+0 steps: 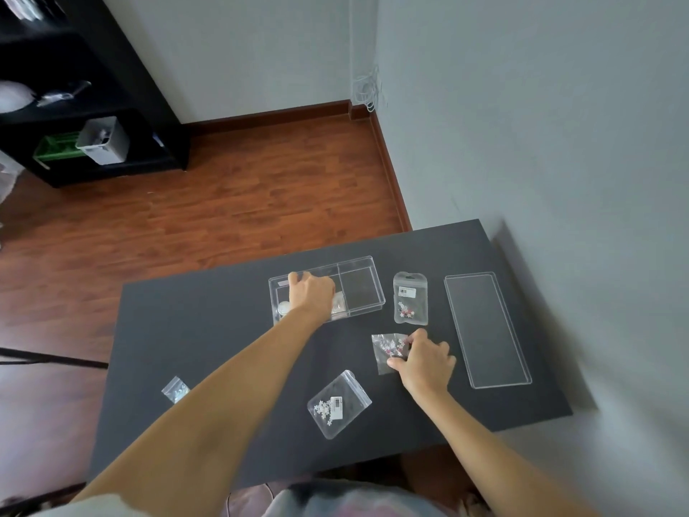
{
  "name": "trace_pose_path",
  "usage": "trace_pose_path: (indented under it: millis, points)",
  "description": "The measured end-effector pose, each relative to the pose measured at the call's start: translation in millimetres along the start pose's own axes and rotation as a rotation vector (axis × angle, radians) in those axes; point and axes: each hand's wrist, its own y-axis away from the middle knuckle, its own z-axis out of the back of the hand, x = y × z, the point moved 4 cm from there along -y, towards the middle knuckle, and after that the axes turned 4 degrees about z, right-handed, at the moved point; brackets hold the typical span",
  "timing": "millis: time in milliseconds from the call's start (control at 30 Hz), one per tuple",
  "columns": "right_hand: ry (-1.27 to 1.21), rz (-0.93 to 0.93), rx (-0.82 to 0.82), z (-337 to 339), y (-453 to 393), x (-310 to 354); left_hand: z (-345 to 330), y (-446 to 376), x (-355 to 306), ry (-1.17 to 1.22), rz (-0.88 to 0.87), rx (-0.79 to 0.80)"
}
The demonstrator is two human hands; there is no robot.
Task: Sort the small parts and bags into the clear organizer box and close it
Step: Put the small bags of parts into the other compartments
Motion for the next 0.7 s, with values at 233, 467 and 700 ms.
trace_pose_path:
  millis: [233, 467, 700]
  points:
    - [-0.056, -0.002, 0.005, -1.0, 2.6, -2.7, -6.6, -1.8, 1.8, -0.051, -0.031, -0.039]
    - [-0.163, 0.029, -0.015, 2.9, 9.2, -5.4, -12.1, 8.3, 15.9, 0.165, -0.095, -0.181]
    - [-0.388, 0.178, -0.062, 30.8, 3.3, 1.7, -16.3, 48.4, 53.3, 0.542, -0.007, -0.376]
